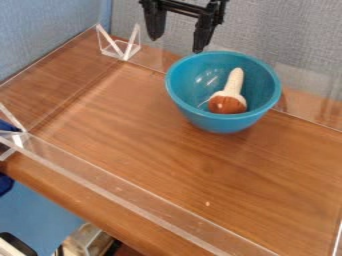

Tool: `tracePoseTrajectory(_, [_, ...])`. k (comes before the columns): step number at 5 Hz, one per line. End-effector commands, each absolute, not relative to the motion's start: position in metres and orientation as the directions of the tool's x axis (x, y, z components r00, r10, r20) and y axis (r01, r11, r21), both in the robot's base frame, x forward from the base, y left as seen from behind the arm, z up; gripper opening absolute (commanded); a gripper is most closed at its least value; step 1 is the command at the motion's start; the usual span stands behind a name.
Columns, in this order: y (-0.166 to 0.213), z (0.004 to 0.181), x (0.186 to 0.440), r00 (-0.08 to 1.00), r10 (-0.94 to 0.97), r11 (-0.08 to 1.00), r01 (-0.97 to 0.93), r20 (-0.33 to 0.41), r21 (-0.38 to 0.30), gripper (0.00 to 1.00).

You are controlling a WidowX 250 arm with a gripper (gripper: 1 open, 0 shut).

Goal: Remove the mushroom from inside the blue bowl and put it on the table

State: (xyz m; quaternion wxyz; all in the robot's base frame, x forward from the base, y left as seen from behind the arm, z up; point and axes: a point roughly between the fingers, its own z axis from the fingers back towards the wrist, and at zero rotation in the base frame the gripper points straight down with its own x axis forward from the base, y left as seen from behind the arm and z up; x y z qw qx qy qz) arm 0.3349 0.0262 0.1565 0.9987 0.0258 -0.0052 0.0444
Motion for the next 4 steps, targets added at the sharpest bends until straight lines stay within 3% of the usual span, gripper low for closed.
tracePoseTrajectory(1, [0.023, 0.162, 0.335, 0.997, 0.075, 0.996, -0.076, 0.031, 0.047, 1.00])
tracePoseTrajectory(4, [0.009, 0.150, 0.331, 1.000, 0.007, 0.999, -0.006, -0.006, 0.042, 1.00])
